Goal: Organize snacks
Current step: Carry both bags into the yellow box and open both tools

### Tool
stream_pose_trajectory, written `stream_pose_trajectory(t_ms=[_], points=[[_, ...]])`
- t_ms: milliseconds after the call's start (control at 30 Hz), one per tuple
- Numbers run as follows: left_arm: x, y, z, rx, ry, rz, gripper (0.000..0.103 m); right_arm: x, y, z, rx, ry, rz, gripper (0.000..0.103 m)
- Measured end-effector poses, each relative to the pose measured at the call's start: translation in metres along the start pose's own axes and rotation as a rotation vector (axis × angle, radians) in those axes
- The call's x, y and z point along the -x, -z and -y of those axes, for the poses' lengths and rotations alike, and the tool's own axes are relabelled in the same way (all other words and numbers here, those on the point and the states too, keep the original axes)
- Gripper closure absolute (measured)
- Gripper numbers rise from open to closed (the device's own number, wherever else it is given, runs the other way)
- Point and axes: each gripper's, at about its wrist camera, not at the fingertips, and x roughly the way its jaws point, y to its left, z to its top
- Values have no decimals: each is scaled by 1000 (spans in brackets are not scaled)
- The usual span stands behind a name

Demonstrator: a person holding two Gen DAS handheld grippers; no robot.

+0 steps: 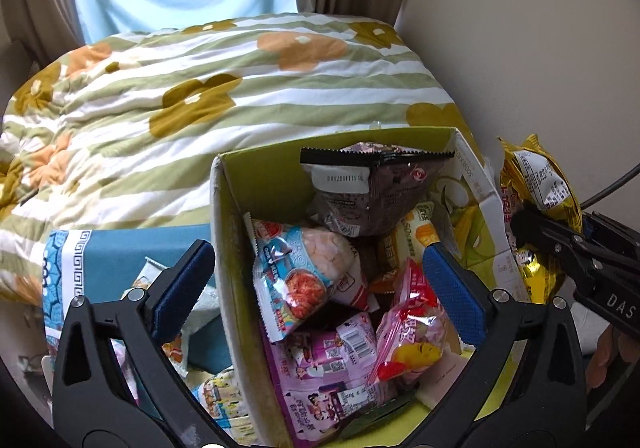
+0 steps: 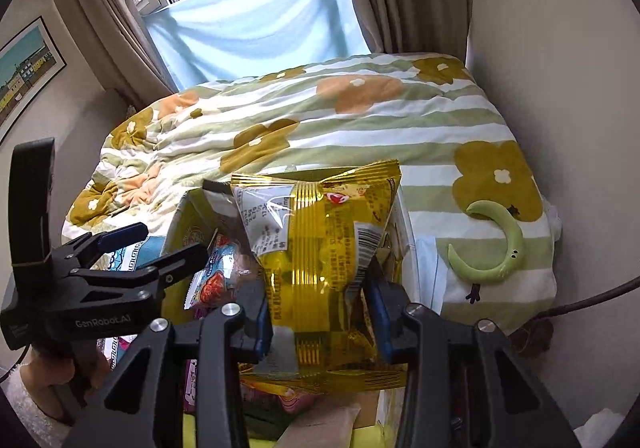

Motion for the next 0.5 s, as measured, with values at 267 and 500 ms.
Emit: stream_pose_trajectory(t_ms=[267, 500], points=[[20, 29, -21, 60, 28, -6, 0, -5, 0, -2, -20, -6, -8, 66], [33, 42, -32, 42, -28, -1, 0, -20, 4, -33, 51, -72, -67, 66]])
